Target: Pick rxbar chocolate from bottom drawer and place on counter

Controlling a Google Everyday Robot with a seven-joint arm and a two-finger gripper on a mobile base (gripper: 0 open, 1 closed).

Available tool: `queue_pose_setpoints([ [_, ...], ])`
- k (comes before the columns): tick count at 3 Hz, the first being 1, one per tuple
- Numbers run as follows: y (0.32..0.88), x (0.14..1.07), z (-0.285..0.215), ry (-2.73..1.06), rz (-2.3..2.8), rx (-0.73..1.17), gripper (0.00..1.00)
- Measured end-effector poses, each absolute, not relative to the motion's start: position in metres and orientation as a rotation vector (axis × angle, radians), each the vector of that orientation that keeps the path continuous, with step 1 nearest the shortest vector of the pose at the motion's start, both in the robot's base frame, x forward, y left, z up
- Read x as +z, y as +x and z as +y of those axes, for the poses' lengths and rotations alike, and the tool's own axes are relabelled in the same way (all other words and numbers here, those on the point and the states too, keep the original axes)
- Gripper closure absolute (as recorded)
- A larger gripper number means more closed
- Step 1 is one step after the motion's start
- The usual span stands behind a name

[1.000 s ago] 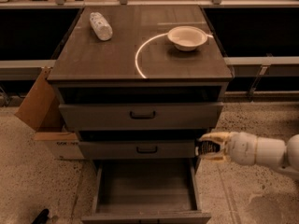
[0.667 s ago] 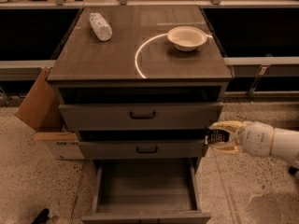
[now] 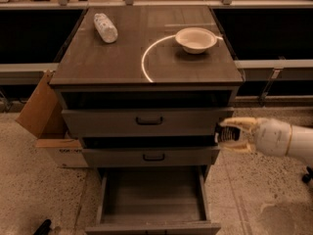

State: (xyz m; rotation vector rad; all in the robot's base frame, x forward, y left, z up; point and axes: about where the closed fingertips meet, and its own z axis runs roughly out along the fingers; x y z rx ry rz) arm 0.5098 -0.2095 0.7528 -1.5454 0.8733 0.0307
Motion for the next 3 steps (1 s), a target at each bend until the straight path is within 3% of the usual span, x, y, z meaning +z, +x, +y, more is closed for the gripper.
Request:
queue_pose_setpoints([
  [3, 0.541, 0.908, -0.171, -1.746, 0.645, -0.195, 1.00],
])
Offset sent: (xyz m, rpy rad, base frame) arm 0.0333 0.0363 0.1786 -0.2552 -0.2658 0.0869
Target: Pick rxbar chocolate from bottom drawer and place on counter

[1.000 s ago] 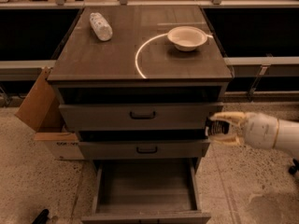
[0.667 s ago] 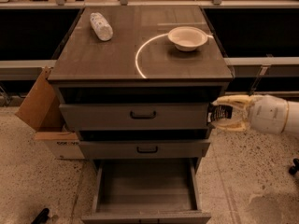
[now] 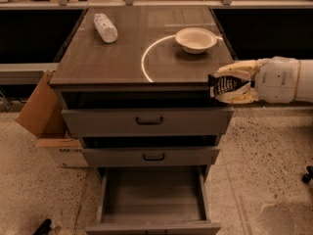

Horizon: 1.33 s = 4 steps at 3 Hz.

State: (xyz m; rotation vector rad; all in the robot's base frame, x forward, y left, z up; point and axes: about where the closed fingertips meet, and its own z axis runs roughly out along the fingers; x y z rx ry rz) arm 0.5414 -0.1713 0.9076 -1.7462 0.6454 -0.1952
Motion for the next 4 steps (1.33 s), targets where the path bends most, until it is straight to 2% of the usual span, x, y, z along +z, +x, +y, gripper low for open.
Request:
queue_pose_setpoints([
  [1, 0.546, 0.909, -0.165, -1.739, 0.643, -0.180, 1.00],
  [4, 0.622, 0.963, -0.123, -1.794, 0.667, -0.200, 1.00],
])
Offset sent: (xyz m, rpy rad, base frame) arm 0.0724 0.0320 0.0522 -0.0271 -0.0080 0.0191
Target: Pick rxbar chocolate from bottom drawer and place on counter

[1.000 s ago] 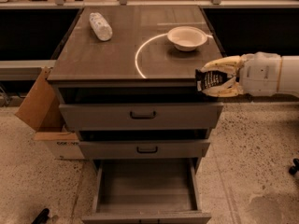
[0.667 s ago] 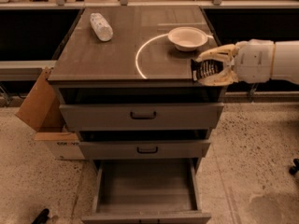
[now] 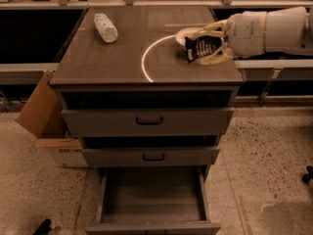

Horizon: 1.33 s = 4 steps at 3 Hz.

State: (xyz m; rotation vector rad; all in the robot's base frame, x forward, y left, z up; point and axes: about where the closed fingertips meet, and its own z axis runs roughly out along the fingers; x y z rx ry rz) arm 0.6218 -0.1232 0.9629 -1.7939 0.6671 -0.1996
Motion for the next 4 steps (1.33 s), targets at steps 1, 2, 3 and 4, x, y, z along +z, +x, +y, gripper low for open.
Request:
queue_pose_setpoints([
  [1, 0.646, 0.960, -0.102, -1.815, 0.742, -0.186, 1.00],
  [2, 0.672, 0.951, -0.074, -1.827, 0.826, -0.119, 1.00],
  [3, 0.672, 0.951, -0.074, -1.827, 0.826, -0.119, 1.00],
  [4, 0.677, 0.950, -0.058, -1.821, 0.840, -0.097, 1.00],
])
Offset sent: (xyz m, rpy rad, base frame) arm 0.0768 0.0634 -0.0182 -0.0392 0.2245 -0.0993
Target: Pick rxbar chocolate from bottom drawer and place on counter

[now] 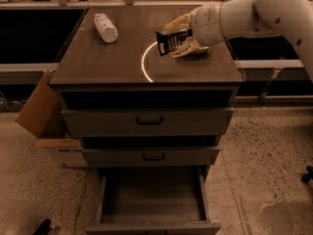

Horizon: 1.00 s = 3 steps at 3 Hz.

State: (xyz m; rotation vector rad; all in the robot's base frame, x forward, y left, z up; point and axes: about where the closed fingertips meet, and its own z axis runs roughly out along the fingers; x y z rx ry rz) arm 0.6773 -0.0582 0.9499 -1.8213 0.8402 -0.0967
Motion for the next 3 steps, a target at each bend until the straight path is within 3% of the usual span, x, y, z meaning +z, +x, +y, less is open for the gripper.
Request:
queue_pose_setpoints([
  [3, 0.707, 0.929, 0.010, -1.842, 1.058, 0.017, 1.00],
])
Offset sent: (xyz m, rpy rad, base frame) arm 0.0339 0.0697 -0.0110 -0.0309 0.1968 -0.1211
